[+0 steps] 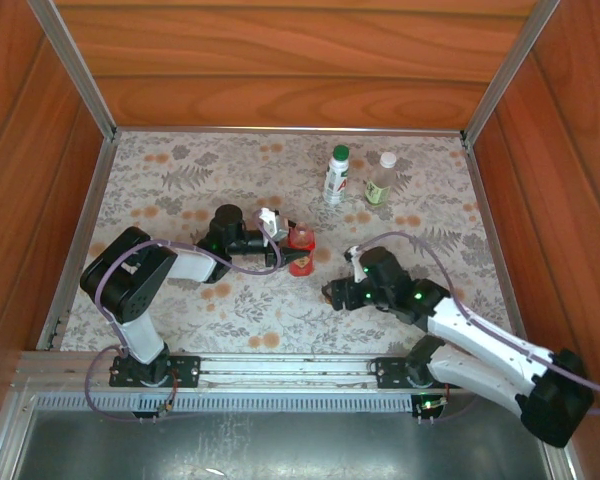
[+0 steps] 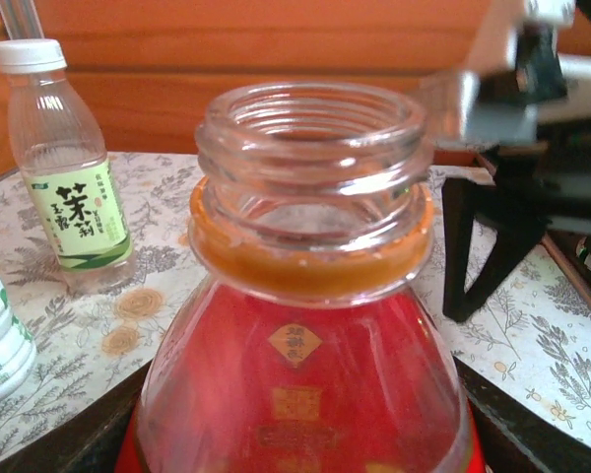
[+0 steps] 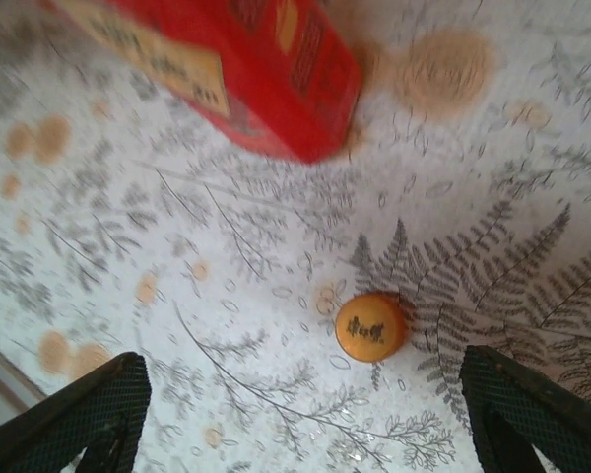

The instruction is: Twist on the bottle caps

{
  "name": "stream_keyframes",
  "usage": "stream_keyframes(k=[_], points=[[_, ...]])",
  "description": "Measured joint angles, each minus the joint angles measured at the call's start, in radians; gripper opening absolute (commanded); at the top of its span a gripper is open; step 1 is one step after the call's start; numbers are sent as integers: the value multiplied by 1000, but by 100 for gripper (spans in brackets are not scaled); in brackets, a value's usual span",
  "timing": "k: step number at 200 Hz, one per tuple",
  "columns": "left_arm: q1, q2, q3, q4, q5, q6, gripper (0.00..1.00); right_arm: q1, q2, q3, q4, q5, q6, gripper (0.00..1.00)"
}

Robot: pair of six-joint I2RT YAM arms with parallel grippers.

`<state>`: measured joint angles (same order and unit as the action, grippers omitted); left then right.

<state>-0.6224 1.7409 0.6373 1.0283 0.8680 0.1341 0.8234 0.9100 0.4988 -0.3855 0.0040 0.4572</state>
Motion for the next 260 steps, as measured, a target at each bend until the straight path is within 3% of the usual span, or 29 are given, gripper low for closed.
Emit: stream_keyframes(k=[49, 89, 180, 260], points=[[0, 18, 7, 18, -6, -4, 62, 122, 257, 50, 3, 129, 9, 68], [0, 23, 8, 27, -7, -3, 62, 154, 353, 93, 10, 195, 18, 55], [-2, 23, 8, 28, -10, -3, 62, 171, 435, 97, 44, 288, 40, 43], [-2, 26, 8, 34, -10, -4, 62, 180, 470, 95, 81, 296, 59, 41]])
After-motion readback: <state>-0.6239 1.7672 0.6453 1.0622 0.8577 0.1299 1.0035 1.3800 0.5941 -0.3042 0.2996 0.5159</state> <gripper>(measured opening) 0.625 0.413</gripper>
